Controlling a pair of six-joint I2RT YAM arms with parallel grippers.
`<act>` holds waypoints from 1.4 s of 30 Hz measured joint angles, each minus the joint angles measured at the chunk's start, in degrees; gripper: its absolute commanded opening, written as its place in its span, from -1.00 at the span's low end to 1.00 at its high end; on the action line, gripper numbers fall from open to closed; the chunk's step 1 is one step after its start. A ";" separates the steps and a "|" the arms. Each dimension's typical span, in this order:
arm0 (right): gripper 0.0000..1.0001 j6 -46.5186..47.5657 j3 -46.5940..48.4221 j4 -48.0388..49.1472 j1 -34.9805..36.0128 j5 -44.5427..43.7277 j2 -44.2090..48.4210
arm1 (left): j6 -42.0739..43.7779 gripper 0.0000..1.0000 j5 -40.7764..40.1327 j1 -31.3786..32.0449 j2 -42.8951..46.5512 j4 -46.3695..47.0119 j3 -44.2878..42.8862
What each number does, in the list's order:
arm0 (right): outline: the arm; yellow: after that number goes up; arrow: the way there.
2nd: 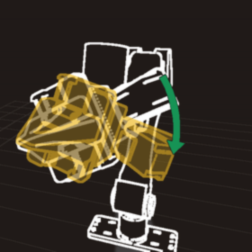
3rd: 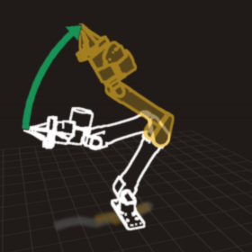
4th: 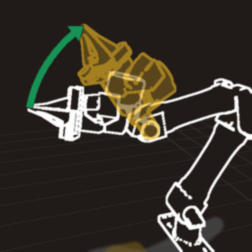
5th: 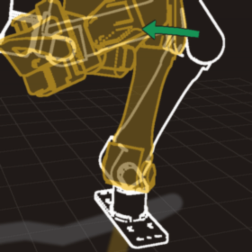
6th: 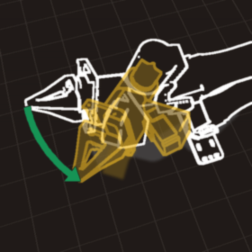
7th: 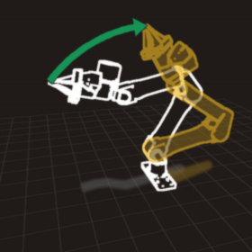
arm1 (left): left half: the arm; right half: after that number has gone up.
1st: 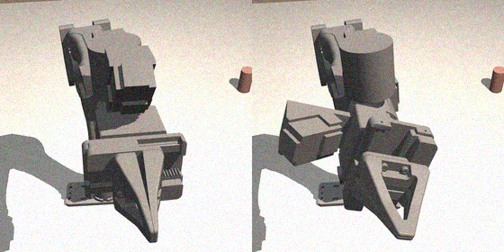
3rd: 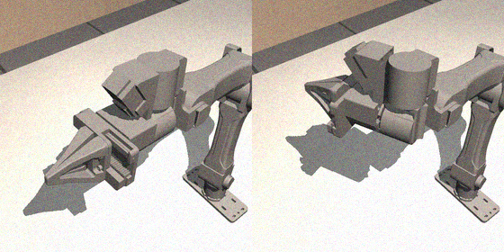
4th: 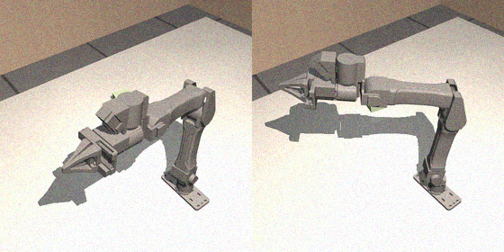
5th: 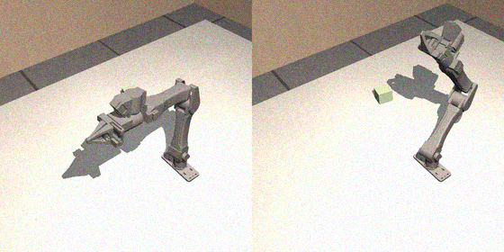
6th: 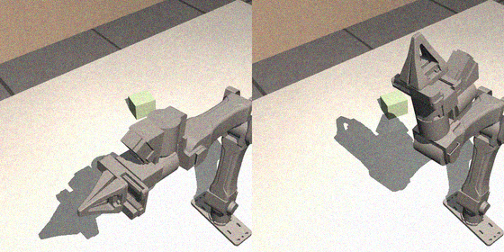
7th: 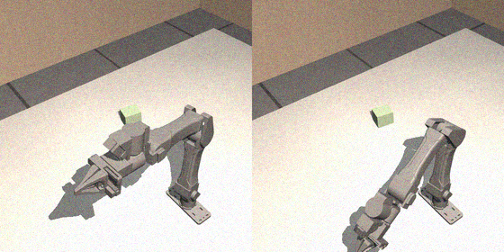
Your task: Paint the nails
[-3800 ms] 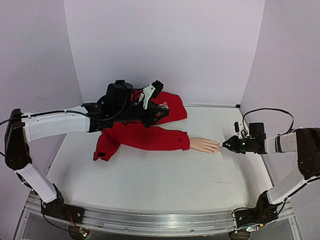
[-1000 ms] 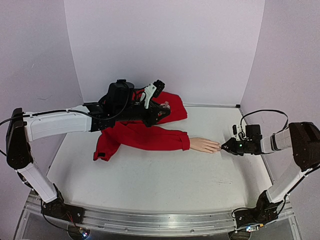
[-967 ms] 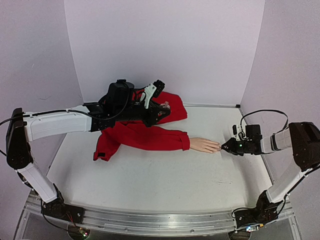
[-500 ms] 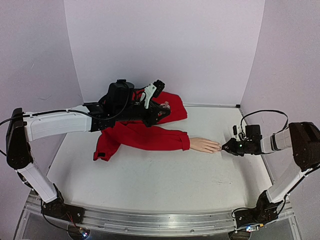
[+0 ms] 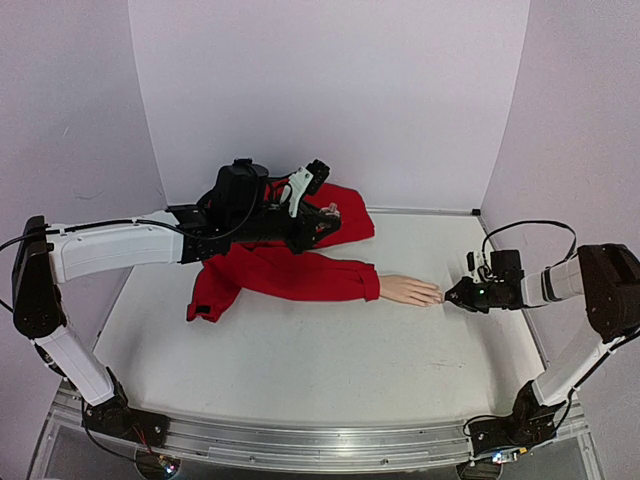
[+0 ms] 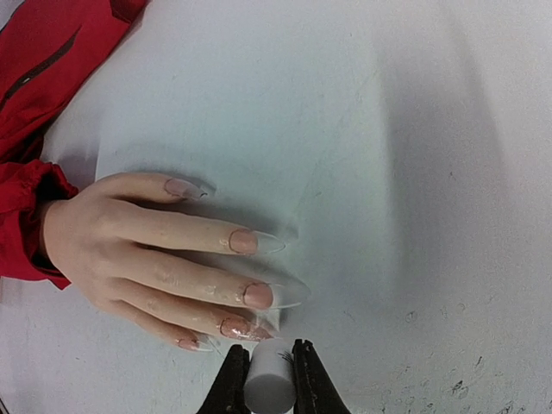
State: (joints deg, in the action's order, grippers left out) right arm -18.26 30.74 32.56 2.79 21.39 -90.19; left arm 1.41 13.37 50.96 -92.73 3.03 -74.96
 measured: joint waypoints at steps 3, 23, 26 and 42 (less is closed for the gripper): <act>-1.00 -0.04 0.00 0.00 0.00 -0.26 0.04 | 0.00 -1.00 0.00 0.00 0.00 0.00 0.00; -1.00 0.37 -1.46 1.05 0.42 3.67 4.31 | 0.00 -1.00 0.33 0.00 0.00 0.00 0.00; -1.00 0.37 -1.46 1.51 0.52 4.09 2.93 | 0.00 -1.00 0.44 0.00 0.00 -0.02 0.00; -1.00 0.37 -1.55 2.40 0.52 3.06 3.30 | 0.04 -1.00 0.44 0.00 0.00 0.00 0.00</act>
State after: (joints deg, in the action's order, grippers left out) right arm -17.89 29.19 34.96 3.31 24.45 -86.89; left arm 1.45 13.80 50.96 -92.73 3.03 -74.96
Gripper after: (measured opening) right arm 0.151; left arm 0.225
